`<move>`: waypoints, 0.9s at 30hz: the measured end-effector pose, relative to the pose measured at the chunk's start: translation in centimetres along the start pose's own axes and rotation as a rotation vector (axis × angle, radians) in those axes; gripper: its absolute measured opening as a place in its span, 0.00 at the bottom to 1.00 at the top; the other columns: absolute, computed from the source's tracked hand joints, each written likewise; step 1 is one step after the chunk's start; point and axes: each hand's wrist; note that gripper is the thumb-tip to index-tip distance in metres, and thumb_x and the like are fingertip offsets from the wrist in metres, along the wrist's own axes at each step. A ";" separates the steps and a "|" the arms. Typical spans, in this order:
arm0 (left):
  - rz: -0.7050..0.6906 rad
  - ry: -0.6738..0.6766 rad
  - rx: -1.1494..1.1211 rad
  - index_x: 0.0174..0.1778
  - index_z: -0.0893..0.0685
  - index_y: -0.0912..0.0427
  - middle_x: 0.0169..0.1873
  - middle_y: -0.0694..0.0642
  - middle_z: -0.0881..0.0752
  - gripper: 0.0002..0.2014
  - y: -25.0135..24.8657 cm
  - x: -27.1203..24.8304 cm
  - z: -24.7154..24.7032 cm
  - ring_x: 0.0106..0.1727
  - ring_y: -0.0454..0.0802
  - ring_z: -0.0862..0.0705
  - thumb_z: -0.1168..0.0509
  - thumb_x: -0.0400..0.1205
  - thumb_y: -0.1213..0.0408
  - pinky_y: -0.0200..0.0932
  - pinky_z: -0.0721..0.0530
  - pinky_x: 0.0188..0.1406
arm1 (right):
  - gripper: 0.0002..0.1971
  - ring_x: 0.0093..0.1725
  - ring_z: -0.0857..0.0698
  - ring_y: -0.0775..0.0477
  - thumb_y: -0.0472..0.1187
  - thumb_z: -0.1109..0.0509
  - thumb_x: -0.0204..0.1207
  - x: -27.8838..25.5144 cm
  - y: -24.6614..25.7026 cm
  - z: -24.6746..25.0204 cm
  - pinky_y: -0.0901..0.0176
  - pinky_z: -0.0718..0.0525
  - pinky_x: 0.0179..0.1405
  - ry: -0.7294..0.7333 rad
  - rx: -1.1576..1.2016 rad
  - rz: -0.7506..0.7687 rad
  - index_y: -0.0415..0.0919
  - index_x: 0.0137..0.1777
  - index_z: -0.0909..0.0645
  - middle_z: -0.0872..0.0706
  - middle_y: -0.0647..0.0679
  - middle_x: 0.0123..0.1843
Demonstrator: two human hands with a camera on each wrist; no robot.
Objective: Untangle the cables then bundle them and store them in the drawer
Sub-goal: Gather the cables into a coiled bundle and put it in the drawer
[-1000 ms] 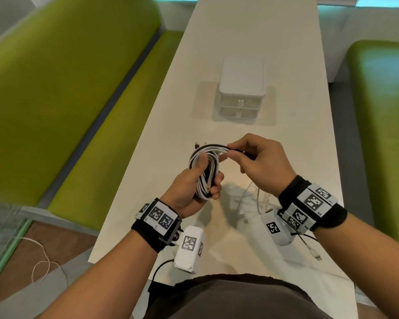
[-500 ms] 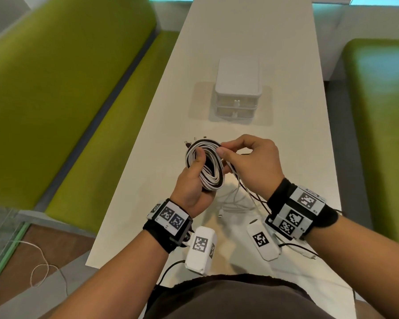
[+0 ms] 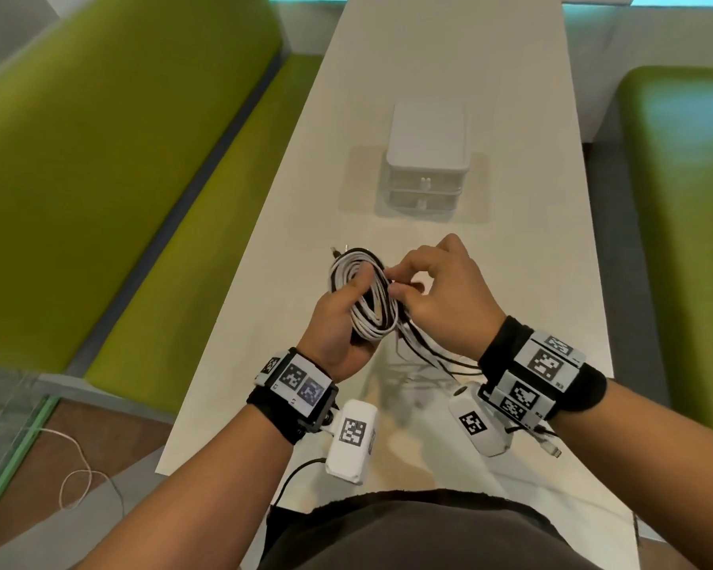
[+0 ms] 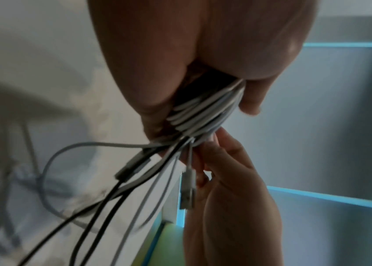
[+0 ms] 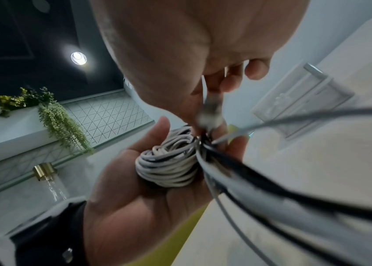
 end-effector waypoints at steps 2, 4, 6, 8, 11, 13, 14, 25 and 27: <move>0.004 -0.015 0.083 0.76 0.27 0.77 0.65 0.68 0.16 0.31 0.0 0.3 -0.1 0.60 0.65 0.17 0.36 0.85 0.55 0.60 0.16 0.64 | 0.04 0.52 0.24 0.57 0.39 0.19 0.72 -0.1 -0.3 0.1 0.61 0.21 0.53 -0.029 -0.011 0.011 0.47 0.45 0.10 0.21 0.61 0.42; -0.008 -0.002 0.146 0.77 0.30 0.79 0.51 0.64 0.11 0.32 0.1 0.3 -0.3 0.44 0.63 0.16 0.34 0.83 0.58 0.60 0.13 0.53 | 0.06 0.44 0.23 0.63 0.42 0.15 0.68 0.0 -0.8 0.5 0.73 0.26 0.42 -0.053 0.023 -0.028 0.49 0.39 0.11 0.27 0.55 0.45; -0.008 0.020 0.171 0.73 0.26 0.78 0.39 0.58 0.12 0.28 0.3 0.4 -0.4 0.33 0.56 0.20 0.33 0.82 0.61 0.54 0.15 0.44 | 0.09 0.35 0.26 0.59 0.43 0.13 0.64 0.5 -1.1 0.9 0.69 0.30 0.37 0.022 0.044 -0.104 0.50 0.36 0.12 0.27 0.55 0.39; 0.001 0.050 0.199 0.63 0.21 0.74 0.34 0.59 0.17 0.19 0.6 0.4 -0.2 0.30 0.52 0.22 0.32 0.81 0.65 0.53 0.17 0.43 | 0.09 0.30 0.26 0.57 0.41 0.13 0.63 1.1 -1.1 1.9 0.59 0.25 0.36 0.129 0.132 -0.148 0.46 0.37 0.13 0.21 0.54 0.30; 0.035 0.100 0.219 0.53 0.24 0.66 0.31 0.59 0.24 0.15 0.9 0.2 0.0 0.28 0.51 0.26 0.28 0.75 0.69 0.51 0.19 0.43 | 0.03 0.35 0.16 0.49 0.40 0.18 0.74 1.7 -0.8 3.7 0.51 0.15 0.43 0.083 0.287 -0.064 0.43 0.44 0.09 0.10 0.50 0.37; 0.042 0.115 0.258 0.54 0.25 0.65 0.32 0.58 0.24 0.18 1.0 0.0 0.0 0.27 0.50 0.26 0.28 0.72 0.72 0.50 0.17 0.41 | 0.09 0.38 0.14 0.44 0.42 0.19 0.76 2.0 -0.2 4.4 0.53 0.12 0.45 0.064 0.312 0.058 0.51 0.55 0.08 0.10 0.53 0.48; 0.039 0.130 0.284 0.55 0.25 0.65 0.33 0.59 0.23 0.18 1.0 0.0 0.0 0.27 0.50 0.24 0.28 0.72 0.73 0.49 0.16 0.40 | 0.12 0.40 0.13 0.44 0.44 0.19 0.76 2.1 0.1 4.5 0.55 0.11 0.46 0.124 0.287 0.108 0.55 0.58 0.08 0.11 0.55 0.52; -0.057 0.274 0.358 0.58 0.22 0.61 0.39 0.60 0.19 0.21 -0.7 -0.5 -0.1 0.40 0.53 0.18 0.30 0.71 0.81 0.47 0.15 0.41 | 0.13 0.51 0.23 0.57 0.54 0.28 0.82 2.5 0.7 1.8 0.73 0.25 0.55 0.203 0.126 0.262 0.56 0.64 0.14 0.29 0.54 0.53; -0.163 0.205 0.261 0.59 0.19 0.63 0.41 0.61 0.16 0.20 -1.3 -0.4 -0.4 0.41 0.55 0.16 0.29 0.72 0.79 0.49 0.14 0.42 | 0.33 0.54 0.18 0.52 0.65 0.26 0.73 2.1 0.3 1.6 0.68 0.20 0.53 0.150 0.237 0.165 0.56 0.76 0.26 0.24 0.52 0.57</move>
Point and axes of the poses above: each hand's wrist, its own x-axis towards the middle knuckle, its own z-axis out of the back of the hand, y = z × x
